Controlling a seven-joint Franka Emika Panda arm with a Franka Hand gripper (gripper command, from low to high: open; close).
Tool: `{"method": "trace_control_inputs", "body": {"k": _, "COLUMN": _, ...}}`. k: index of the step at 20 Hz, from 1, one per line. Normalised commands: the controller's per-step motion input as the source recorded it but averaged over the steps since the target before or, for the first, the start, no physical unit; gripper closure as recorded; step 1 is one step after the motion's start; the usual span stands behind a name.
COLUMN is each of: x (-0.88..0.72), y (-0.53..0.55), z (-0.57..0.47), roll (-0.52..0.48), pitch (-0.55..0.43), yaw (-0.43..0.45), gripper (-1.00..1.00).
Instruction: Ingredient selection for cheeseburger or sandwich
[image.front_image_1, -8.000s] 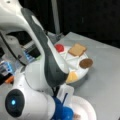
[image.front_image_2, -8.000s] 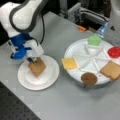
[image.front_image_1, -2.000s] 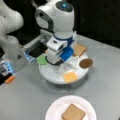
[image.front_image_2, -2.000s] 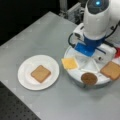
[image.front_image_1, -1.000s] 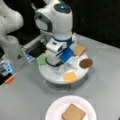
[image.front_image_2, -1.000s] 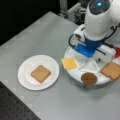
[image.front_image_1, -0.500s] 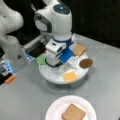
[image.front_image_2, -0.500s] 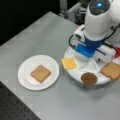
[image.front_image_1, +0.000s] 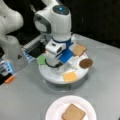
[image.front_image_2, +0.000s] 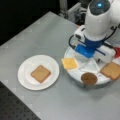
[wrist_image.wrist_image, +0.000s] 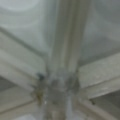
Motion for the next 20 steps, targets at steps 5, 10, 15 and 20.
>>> {"method": "trace_control_inputs", "body": {"k": 5, "x": -0.19, "y": 0.06, "z": -0.17, "roll": 0.077, "pitch": -0.212, "yaw": -0.052, "gripper": -1.0}}
{"method": "trace_control_inputs", "body": {"k": 10, "x": -0.17, "y": 0.04, "z": -0.15, "roll": 0.085, "pitch": -0.204, "yaw": -0.049, "gripper": -1.0}}
{"method": "trace_control_inputs", "body": {"k": 15, "x": -0.17, "y": 0.04, "z": -0.11, "roll": 0.094, "pitch": -0.176, "yaw": -0.035, "gripper": -1.0}}
{"method": "trace_control_inputs", "body": {"k": 20, "x": -0.18, "y": 0.04, "z": -0.1, "roll": 0.123, "pitch": -0.174, "yaw": 0.043, "gripper": -1.0}}
